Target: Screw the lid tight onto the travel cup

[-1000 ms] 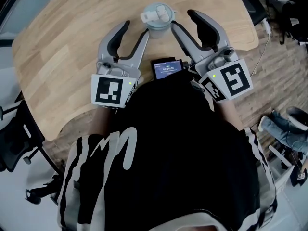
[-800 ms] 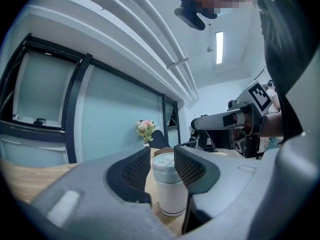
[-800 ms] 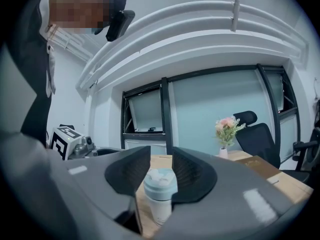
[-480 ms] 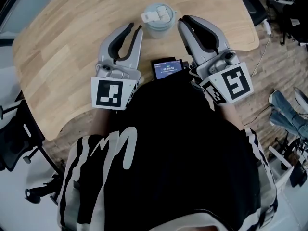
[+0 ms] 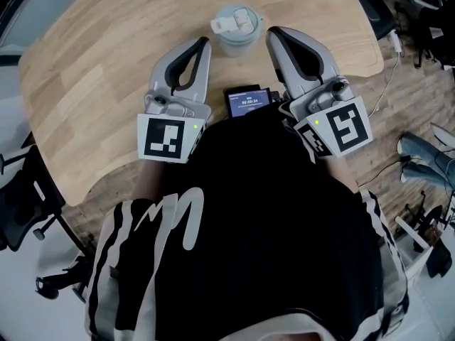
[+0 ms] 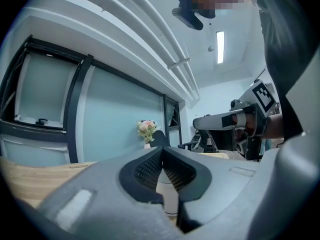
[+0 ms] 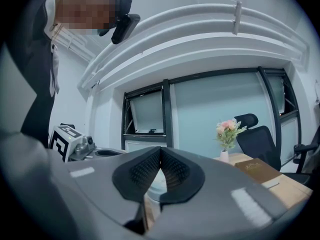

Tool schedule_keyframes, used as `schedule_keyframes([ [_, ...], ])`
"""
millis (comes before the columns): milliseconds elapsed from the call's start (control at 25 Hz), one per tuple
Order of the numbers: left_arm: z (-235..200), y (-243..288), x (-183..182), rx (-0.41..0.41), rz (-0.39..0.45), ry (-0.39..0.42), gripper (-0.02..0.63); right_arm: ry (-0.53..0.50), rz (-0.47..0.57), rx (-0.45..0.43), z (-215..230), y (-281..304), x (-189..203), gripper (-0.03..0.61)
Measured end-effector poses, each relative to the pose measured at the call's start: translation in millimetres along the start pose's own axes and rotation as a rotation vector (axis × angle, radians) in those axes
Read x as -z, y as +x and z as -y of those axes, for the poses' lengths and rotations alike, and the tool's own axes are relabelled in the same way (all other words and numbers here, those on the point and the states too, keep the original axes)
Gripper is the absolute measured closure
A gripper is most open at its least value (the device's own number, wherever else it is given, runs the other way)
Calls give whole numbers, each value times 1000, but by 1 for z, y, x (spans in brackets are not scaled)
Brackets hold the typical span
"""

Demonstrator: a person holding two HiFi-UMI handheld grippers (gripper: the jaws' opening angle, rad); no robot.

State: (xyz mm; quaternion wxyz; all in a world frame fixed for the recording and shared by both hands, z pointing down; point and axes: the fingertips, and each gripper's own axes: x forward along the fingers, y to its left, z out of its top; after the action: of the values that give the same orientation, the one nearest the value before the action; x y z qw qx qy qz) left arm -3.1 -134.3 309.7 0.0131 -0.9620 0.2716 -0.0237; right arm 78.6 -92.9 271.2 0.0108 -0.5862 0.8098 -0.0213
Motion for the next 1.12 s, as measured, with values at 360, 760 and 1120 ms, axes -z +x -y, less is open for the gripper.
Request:
schedule_keyframes([
  [360, -3, -2, -3, -21, 13, -5, 612, -14, 27, -1, -8, 1, -9, 578],
  [760, -1, -1, 0, -11, 1, 3, 614, -5, 19, 10, -6, -2, -8, 578],
  [1120, -1, -2, -1, -12, 3, 4, 614, 1, 23, 22, -5, -3, -10, 578],
])
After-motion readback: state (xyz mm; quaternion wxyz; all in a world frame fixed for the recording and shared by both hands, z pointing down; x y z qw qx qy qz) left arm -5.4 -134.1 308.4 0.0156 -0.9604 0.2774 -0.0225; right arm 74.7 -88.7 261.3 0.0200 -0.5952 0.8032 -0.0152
